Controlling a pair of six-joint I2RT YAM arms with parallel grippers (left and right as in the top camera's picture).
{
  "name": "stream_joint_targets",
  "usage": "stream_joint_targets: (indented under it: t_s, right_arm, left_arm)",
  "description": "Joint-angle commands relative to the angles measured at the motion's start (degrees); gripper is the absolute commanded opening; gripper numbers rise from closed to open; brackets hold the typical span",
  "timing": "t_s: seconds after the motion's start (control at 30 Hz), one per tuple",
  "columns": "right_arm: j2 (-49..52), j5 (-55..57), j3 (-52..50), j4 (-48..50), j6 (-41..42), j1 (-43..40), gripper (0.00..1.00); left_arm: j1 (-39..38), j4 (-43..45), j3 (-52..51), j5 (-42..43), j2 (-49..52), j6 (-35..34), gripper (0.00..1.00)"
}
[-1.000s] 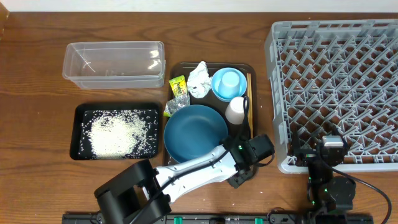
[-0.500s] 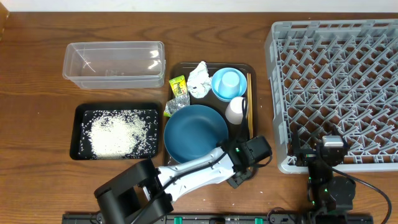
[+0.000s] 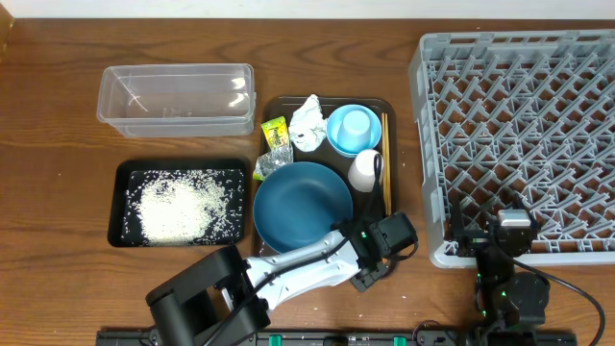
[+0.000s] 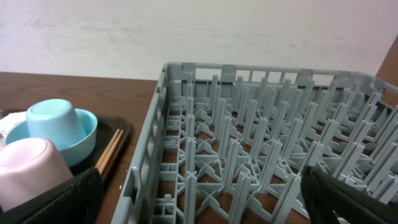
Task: Sort waste into correct bins and load items into the dishwasher rack
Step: 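Grasp the orange carrot on the brown tray with the left gripper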
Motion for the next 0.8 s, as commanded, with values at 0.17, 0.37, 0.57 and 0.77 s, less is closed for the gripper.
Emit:
stream_joint_targets:
  t_s: [0.17,0.37,0.57,0.77]
  right_arm:
    - [-0.2,0.3,-0.2,-0.1,-0.4,-0.6,0.99]
    - [-0.2,0.3,-0.2,-0.1,-0.4,-0.6,0.99]
    - [-0.2,0.3,-0.2,-0.1,-0.4,-0.6,0.99]
    - [-0.2,0.3,-0.2,-0.1,-0.4,-0.6,0.99]
  left_arm:
    - [0.0,0.7,-1.0,-0.3,1.0,0.9,0.48]
    - [0.0,1.6,-1.0,-0.3,1.0,0.9,0.56]
    - [0.0,2.0,-1.0,-0.3,1.5,0.9,0.56]
    - [0.0,2.0,-1.0,-0.2,3.8,0.9,0.56]
